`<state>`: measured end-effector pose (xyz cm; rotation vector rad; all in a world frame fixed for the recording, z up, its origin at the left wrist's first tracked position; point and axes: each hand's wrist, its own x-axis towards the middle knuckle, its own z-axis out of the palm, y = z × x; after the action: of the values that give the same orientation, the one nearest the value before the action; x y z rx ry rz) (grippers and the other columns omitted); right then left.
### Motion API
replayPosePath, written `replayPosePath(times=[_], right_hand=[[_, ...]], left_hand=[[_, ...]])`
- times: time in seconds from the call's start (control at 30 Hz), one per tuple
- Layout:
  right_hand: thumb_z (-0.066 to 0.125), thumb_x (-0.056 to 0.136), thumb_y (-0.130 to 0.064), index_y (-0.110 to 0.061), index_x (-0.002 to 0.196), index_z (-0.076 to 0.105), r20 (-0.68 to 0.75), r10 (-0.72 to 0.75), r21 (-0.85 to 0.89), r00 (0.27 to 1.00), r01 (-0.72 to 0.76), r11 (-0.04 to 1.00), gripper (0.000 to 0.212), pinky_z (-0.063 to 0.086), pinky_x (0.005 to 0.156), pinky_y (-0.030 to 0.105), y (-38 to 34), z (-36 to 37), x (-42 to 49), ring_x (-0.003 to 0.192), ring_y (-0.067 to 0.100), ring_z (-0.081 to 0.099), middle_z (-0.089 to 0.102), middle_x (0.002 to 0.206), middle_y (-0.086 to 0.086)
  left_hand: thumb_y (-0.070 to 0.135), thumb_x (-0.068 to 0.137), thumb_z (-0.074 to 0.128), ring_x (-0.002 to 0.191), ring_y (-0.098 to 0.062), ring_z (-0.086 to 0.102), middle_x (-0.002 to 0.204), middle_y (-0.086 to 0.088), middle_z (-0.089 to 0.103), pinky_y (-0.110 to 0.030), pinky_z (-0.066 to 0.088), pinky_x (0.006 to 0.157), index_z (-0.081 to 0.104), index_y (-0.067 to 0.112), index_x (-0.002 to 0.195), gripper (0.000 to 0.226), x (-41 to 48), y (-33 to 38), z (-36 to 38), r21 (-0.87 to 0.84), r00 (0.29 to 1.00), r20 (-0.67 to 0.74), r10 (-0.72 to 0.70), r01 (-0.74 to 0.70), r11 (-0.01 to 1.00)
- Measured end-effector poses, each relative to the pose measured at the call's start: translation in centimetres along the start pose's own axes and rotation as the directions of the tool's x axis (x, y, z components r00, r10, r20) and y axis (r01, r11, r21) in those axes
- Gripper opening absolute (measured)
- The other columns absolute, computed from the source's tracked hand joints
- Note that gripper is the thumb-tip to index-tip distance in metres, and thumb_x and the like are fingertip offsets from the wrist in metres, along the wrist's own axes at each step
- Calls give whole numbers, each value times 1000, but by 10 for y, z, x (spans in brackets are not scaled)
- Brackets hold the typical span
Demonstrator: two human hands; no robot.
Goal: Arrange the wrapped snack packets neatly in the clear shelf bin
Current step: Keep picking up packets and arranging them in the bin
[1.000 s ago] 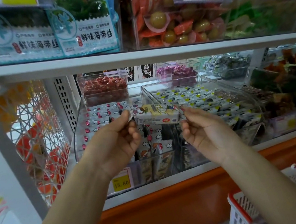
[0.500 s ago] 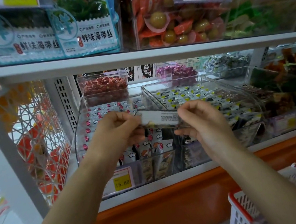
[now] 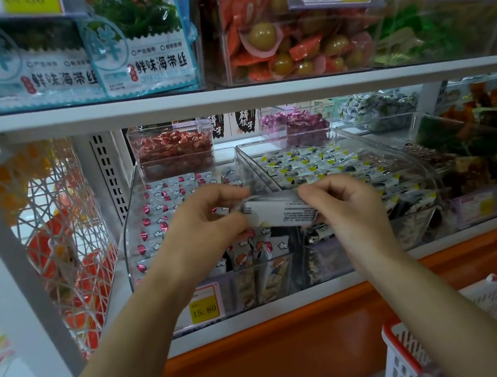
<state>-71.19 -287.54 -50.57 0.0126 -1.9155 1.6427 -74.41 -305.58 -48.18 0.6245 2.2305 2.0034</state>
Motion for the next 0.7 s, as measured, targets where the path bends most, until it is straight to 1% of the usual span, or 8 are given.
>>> replayPosePath(times=[0.07, 0.13, 0.23, 0.37, 0.43, 0.5, 0.6, 0.7], right_hand=[[65, 85, -12, -10, 63, 64, 7, -26, -32, 1000, 26, 999, 22, 46, 51, 16, -1, 1, -2, 54, 4, 57, 60, 57, -5], [65, 86, -12, -4, 66, 65, 27, -54, -55, 998, 56, 997, 22, 45, 51, 14, -1, 1, -2, 54, 6, 58, 60, 60, 4], [63, 87, -12, 1, 67, 65, 56, -63, -44, 996, 66, 997, 24, 45, 50, 13, -2, 3, -3, 51, 6, 58, 61, 63, 14], [62, 87, -9, -9, 65, 67, 69, -54, 0, 996, 54, 999, 22, 45, 47, 12, -3, 6, -4, 52, 2, 59, 64, 57, -6], [62, 87, -9, -11, 67, 68, 78, -60, 8, 995, 60, 998, 21, 46, 48, 13, -4, 6, -4, 54, 5, 60, 64, 58, -5], [62, 87, -11, -12, 69, 69, 82, -44, 10, 996, 43, 999, 20, 48, 49, 15, -3, 7, -5, 58, 8, 62, 66, 62, -2], [61, 89, -16, -17, 72, 71, 68, 77, 68, 995, -81, 994, 19, 53, 55, 18, 1, 6, -3, 64, 11, 66, 68, 70, -1], [65, 84, -18, -17, 82, 72, 97, 154, 208, 983, -171, 963, 8, 55, 62, 20, 2, 2, 0, 75, 15, 70, 72, 84, 5]], left_hand=[[13, 84, 65, 83, -20, 69, 100, -5, 64, -34, 58, 76, 63, 15, 98, 15, -1, 1, 2, 17, 1000, 14, -20, 19, 1000], [19, 85, 64, 83, -23, 68, 96, -9, 63, -39, 59, 73, 61, 10, 91, 11, -1, 1, 3, 33, 1000, -6, -22, 22, 999], [20, 85, 64, 80, -30, 68, 89, -14, 65, -43, 59, 68, 58, 0, 83, 21, 1, 1, 2, 18, 997, -55, -45, 46, 999], [21, 87, 63, 62, -33, 68, 71, -16, 68, -30, 58, 50, 56, -6, 82, 28, 1, 0, 0, 20, 995, -89, -47, 49, 999], [21, 87, 62, 59, -31, 68, 68, -14, 69, -25, 55, 46, 56, -6, 81, 28, 1, -1, 1, 9, 993, -112, -48, 50, 999], [23, 88, 61, 60, -27, 68, 72, -13, 68, -25, 56, 50, 58, -7, 84, 30, 3, -2, 1, 17, 990, -132, -40, 42, 999], [28, 87, 60, 68, -16, 68, 81, -5, 68, -24, 58, 58, 64, 7, 92, 22, 3, -4, 2, 115, 996, -92, 18, -8, 993], [25, 87, 61, 71, -7, 66, 83, 1, 70, -14, 51, 52, 65, 20, 93, 9, 3, -8, 2, 229, 994, -68, 89, -72, 971]])
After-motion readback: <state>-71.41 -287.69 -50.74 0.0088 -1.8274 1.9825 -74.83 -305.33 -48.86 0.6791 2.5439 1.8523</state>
